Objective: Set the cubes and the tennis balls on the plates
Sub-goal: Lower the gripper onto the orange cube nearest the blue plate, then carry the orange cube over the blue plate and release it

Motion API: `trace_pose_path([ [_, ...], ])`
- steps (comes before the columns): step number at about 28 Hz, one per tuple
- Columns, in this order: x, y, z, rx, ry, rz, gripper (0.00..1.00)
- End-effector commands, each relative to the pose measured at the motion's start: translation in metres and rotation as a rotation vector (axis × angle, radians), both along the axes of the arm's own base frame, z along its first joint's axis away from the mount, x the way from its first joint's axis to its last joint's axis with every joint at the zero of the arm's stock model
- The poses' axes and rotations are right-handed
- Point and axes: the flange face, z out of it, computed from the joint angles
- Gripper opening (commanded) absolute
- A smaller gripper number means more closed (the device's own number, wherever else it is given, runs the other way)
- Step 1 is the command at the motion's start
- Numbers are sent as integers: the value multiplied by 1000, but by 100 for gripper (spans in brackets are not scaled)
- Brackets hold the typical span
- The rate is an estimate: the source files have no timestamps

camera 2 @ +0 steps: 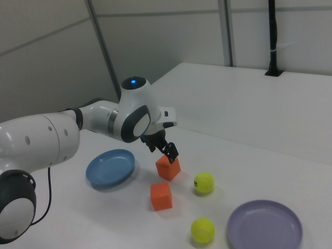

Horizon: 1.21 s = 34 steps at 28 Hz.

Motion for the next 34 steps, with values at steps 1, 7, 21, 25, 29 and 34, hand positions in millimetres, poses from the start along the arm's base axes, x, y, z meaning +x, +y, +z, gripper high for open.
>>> trace_pose_path([
  [1,3,9,-12,-19,-10,3,100],
  [7,6,10,-28,-26,-18,6,100],
  [21,9,8,-51,-39,-11,5,77],
  [25,12,9,-49,-18,-40,-31,12],
  [29,11,13,-42,-9,-47,-40,0],
  [34,-9,50,10,27,-99,17,0],
])
